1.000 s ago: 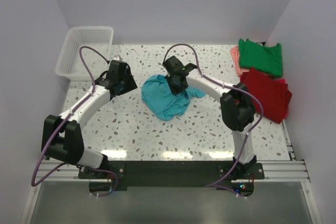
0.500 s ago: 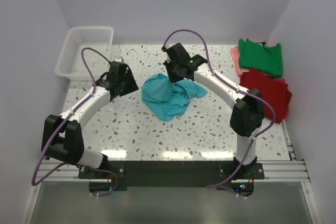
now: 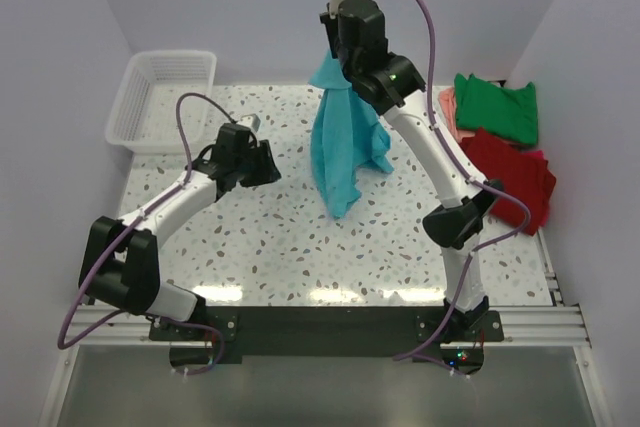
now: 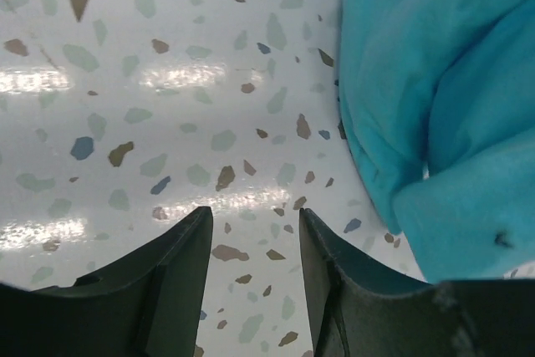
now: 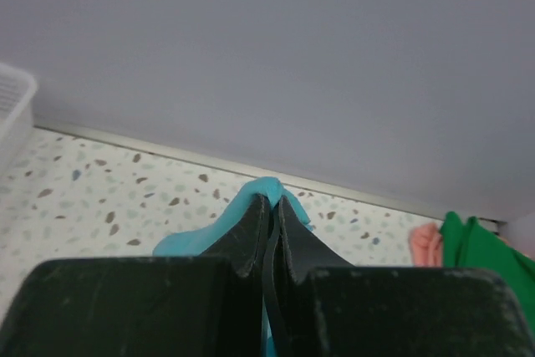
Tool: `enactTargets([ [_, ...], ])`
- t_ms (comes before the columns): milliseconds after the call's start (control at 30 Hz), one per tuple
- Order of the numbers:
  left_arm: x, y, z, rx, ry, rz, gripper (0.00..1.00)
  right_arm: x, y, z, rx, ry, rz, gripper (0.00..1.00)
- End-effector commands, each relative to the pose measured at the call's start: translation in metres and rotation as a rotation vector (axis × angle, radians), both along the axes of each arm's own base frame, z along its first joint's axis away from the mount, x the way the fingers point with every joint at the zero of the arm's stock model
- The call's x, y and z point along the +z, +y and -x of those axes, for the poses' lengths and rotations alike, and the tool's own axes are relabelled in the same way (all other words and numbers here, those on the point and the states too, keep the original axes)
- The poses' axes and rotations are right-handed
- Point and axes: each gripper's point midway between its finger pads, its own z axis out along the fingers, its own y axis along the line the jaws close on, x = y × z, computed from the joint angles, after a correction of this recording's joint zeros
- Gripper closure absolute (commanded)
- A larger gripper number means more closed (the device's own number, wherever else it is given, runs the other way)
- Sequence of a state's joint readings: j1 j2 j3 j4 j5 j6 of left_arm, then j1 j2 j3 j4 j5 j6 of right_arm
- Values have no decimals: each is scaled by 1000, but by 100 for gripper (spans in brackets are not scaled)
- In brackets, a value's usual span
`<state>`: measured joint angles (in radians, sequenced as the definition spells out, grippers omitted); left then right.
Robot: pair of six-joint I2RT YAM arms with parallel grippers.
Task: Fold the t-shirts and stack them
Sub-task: Flatten the tshirt out
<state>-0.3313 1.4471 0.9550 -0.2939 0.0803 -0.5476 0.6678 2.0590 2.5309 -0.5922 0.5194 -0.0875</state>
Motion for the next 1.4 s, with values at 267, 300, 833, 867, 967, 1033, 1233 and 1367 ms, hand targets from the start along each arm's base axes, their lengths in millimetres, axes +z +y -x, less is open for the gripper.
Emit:
enactTargets([
  [267, 36, -115, 7, -423, -221, 82, 48, 28, -84, -24, -424, -161, 236, 100],
  [300, 41, -125, 7, -441, -243, 84, 48, 26, -87, -25, -439, -159, 240, 100],
  [833, -24, -182, -42, -329, -345, -193, 31, -49, -136, -58, -469, 32, 121, 100],
  [867, -29, -181, -45, -313, -345, -212, 29, -52, -136, -59, -465, 42, 125, 100],
  [967, -46, -171, -60, -249, -338, -299, 25, -58, -134, -61, -451, 58, 128, 100],
  [1033, -55, -165, -69, -207, -332, -350, 25, -60, -135, -62, -447, 63, 125, 100],
  [1233, -46, -162, -81, -162, -358, -389, 62, -61, -143, -61, -459, 72, 141, 100],
  [1367, -23, -143, -80, -103, -363, -408, 76, -63, -154, -58, -486, 86, 145, 100],
])
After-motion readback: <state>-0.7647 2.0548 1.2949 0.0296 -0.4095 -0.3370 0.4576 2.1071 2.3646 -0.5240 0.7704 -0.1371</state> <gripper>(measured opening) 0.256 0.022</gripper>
